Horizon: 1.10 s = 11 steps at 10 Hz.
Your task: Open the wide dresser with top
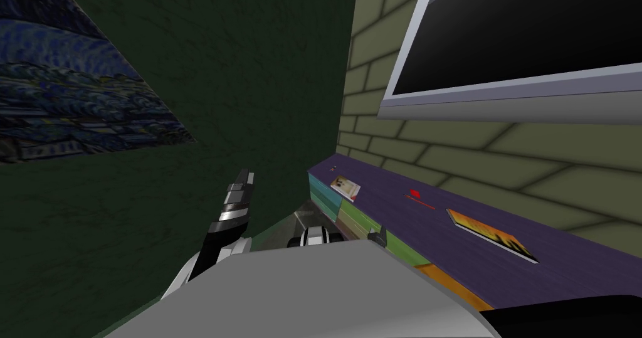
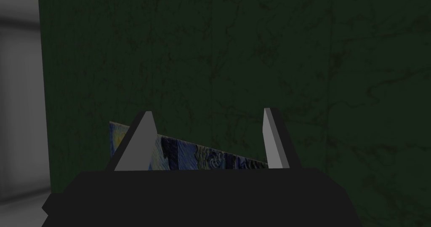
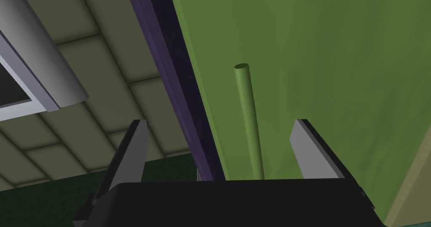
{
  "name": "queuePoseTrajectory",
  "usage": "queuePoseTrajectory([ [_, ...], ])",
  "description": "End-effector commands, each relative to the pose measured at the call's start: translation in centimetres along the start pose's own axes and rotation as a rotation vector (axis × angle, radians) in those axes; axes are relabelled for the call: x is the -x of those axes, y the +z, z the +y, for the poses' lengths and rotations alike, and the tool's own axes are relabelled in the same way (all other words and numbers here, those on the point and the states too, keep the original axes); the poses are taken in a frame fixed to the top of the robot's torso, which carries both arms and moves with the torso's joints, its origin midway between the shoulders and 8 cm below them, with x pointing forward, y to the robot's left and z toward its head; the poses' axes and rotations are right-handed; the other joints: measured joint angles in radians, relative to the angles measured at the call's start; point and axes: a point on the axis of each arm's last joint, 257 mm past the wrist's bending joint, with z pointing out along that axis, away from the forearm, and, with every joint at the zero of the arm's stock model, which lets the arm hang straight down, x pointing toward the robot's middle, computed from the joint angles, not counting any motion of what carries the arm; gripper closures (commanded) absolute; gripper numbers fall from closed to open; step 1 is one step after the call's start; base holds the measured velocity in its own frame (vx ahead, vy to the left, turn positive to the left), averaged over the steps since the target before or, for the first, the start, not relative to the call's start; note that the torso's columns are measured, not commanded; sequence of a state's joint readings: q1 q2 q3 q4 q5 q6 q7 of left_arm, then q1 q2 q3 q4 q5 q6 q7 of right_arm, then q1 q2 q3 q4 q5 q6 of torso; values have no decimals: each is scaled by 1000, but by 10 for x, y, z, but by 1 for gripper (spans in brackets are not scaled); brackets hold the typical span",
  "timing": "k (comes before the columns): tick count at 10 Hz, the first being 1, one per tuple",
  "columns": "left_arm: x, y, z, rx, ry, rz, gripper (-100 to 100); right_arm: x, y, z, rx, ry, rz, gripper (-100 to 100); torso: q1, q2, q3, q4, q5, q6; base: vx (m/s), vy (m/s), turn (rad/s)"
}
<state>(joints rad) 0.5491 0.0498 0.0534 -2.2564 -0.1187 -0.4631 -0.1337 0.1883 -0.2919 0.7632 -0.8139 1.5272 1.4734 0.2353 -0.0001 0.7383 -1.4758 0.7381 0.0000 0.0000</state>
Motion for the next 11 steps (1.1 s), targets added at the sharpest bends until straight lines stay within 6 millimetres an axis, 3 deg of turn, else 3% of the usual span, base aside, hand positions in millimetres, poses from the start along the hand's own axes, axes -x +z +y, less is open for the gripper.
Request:
queuePoseTrajectory([
  [1,0,0,0,0,0,0,0,5,10,-5,-2,-5,-7,-100,0,1,0,0,0,0,-73,-3,-3],
  [3,0,0,0,0,0,0,0,6,11,-5,-3,-4,-7,-100,0,-1,0,0,0,0,-38,-2,-2],
  [4,0,0,0,0,0,0,0,10,25,-9,-3,-6,-6,-100,0,-2,-1,-1,0,0,21,-47,4],
  [5,0,0,0,0,0,0,0,7,19,-8,-5,-4,-5,-100,-2,-4,-2,-1,0,0,16,-33,7],
  [6,0,0,0,0,0,0,0,8,20,-7,-3,-5,-6,100,0,-2,-2,-1,0,0,0,0,0],
  [11,0,0,0,0,0,0,0,21,2,-11,-2,-2,-29,100,13,10,2,7,12,2,-106,110,-46],
])
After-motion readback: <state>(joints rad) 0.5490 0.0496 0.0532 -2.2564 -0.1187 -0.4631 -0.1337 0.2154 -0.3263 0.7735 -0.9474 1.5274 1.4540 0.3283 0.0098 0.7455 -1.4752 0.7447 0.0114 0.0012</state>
